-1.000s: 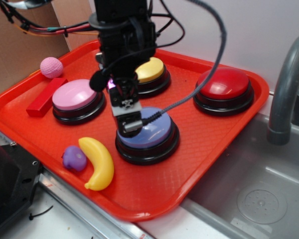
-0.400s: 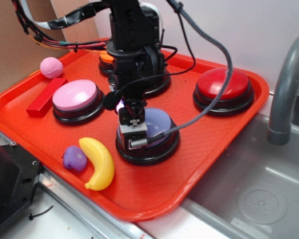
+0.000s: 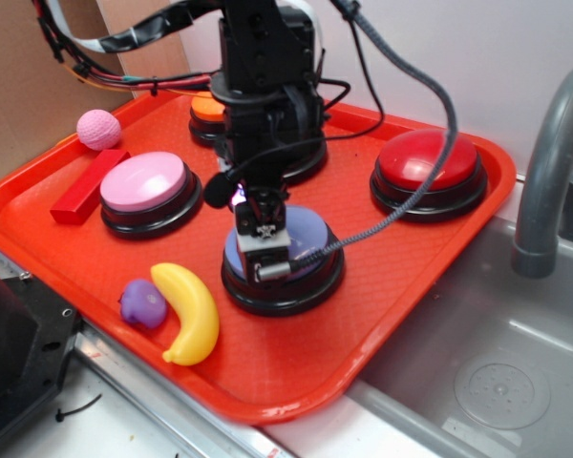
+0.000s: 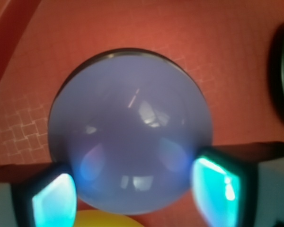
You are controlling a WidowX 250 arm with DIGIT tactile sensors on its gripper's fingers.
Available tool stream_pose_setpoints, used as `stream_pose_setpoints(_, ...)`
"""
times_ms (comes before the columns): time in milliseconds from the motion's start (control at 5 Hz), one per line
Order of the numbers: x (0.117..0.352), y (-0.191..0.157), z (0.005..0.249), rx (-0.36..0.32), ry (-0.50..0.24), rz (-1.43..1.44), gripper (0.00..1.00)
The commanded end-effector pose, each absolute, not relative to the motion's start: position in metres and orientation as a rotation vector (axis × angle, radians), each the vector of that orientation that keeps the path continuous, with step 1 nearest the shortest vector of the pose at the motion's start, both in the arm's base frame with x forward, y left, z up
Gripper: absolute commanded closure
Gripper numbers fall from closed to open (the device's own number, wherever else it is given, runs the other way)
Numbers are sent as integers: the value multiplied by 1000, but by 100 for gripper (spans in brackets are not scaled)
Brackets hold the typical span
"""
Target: Push the purple button.
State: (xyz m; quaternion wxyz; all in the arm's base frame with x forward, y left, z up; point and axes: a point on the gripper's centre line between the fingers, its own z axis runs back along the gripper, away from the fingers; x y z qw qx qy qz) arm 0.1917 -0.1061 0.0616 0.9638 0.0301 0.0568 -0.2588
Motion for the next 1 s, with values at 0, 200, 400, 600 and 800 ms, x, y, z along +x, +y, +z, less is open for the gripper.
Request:
stream_pose_setpoints(0, 200, -107, 103, 14, 6, -513, 0)
stream_pose_setpoints(200, 201, -110, 114, 13, -18, -492, 0)
stream_pose_setpoints(400, 200, -110, 117, 16, -21, -463, 0)
stream_pose_setpoints(600, 198, -109, 125, 30, -21, -449, 0)
stream_pose_setpoints(800, 196, -108, 129, 44, -15, -443, 0)
